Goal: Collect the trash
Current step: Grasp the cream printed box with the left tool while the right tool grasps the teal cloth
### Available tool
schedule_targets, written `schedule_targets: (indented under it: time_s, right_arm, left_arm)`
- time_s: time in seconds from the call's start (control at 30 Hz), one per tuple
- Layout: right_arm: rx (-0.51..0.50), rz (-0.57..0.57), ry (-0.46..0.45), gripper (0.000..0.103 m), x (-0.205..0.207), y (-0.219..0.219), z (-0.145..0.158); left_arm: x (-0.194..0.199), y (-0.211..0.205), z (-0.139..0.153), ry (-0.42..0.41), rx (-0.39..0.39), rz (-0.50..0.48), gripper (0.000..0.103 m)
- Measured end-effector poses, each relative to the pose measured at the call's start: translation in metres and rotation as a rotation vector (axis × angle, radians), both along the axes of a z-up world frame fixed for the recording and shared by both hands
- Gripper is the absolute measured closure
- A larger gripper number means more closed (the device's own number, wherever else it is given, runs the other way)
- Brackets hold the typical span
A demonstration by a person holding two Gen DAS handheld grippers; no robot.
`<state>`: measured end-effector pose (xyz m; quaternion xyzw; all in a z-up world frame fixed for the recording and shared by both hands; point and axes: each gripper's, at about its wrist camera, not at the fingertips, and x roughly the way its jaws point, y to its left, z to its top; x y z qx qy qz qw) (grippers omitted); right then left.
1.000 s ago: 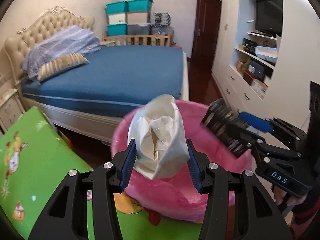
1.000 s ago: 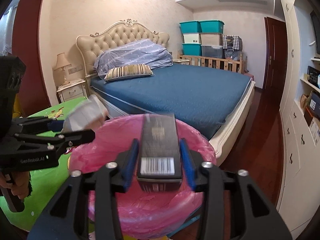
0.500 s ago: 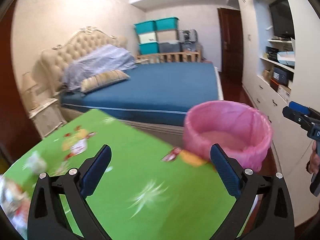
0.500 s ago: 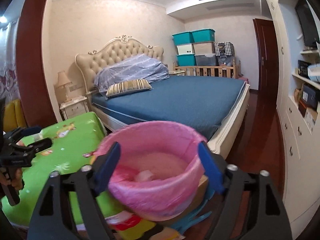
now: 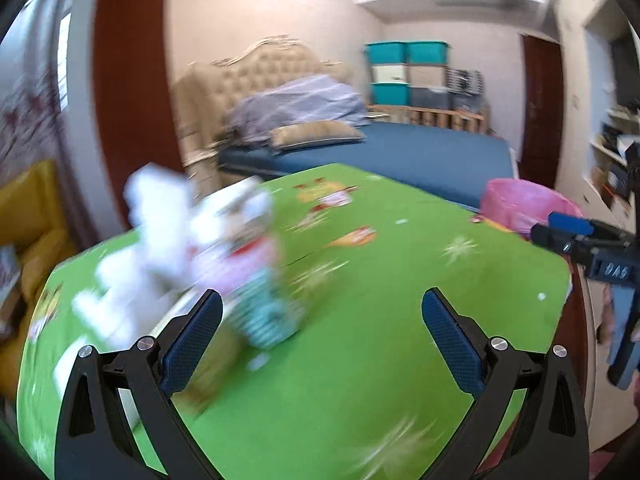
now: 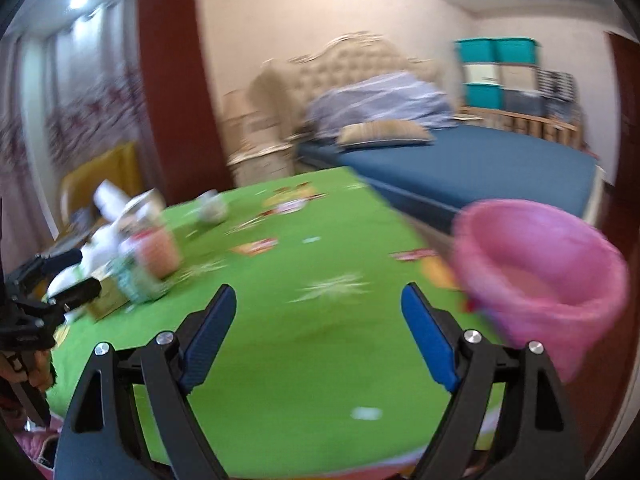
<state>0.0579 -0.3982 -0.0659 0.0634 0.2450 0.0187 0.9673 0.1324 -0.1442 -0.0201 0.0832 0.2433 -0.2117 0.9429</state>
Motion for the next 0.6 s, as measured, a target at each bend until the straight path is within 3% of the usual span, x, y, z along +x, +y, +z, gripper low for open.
schedule_targets:
  time_s: [0.17, 0.33, 0.43, 0.6]
  right_arm:
    - [-0.043, 0.155, 0.044, 0.021, 0.022, 0.078, -0.007]
    - [-0.106, 0.24, 0.084, 0.021, 0.043, 0.128, -0.012]
    - [-0.129, 0.263, 0.141, 0.021, 0.065, 0.149, -0.016]
    - [-0.167, 0.288, 0.19, 0.025, 0.093, 0.176, -0.02]
  left_arm:
    - [-0.013, 0.075, -0.004, 0.029, -0.048, 0.126, 0.008]
    - [-0.019, 0.134, -0.018, 0.049, -0.034, 0.302, 0.008]
    - [-0.019, 0.153, -0.026, 0.086, -0.053, 0.325, 0.008]
    - [-0.019, 0.152, -0.032, 0.118, -0.046, 0.302, 0.008]
